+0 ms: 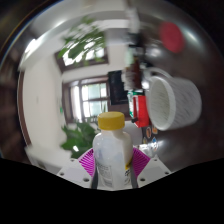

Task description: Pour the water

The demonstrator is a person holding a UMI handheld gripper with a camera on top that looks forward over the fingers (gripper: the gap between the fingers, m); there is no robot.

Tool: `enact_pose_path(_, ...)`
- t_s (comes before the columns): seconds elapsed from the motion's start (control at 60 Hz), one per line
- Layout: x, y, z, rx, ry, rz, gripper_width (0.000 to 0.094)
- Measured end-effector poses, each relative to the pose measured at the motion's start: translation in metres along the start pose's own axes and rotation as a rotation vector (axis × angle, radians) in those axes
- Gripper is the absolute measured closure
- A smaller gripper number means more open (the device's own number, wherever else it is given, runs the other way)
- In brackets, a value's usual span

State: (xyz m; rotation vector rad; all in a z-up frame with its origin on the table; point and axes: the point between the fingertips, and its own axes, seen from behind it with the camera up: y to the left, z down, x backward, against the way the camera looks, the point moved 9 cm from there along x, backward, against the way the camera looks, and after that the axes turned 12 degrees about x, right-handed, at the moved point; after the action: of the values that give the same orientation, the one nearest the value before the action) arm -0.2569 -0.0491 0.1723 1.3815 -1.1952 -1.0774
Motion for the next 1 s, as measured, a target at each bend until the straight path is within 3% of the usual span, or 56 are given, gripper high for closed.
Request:
enact_pose_path(0.133, 0.001, 0.031, -0.010, 0.582, 0.070, 0.039, 0.0478)
enact_pose_path(0.25, 0.013, 0.055, -0.061, 1.022, 0.002, 0.128, 0.0467)
enact_pose_path(0.467, 0.014, 0.046, -0.144, 1.512, -0.094, 0.435, 0.0466)
enact_pose_path(0.533, 0.010, 0.022, -0.187, 1.582, -0.104, 0.533, 0.0466)
enact_pose_path(0.633, 0.025, 0.006, -0.195, 1.619, -0.112, 0.647, 0.0468)
enact_pose_path(0.683, 0.012, -0.022, -0.225, 1.612, -0.108, 0.661, 0.0468)
enact_pose_path(1.0, 0.017, -0.111, -0.237, 1.544, -0.009, 0.730, 0.0444)
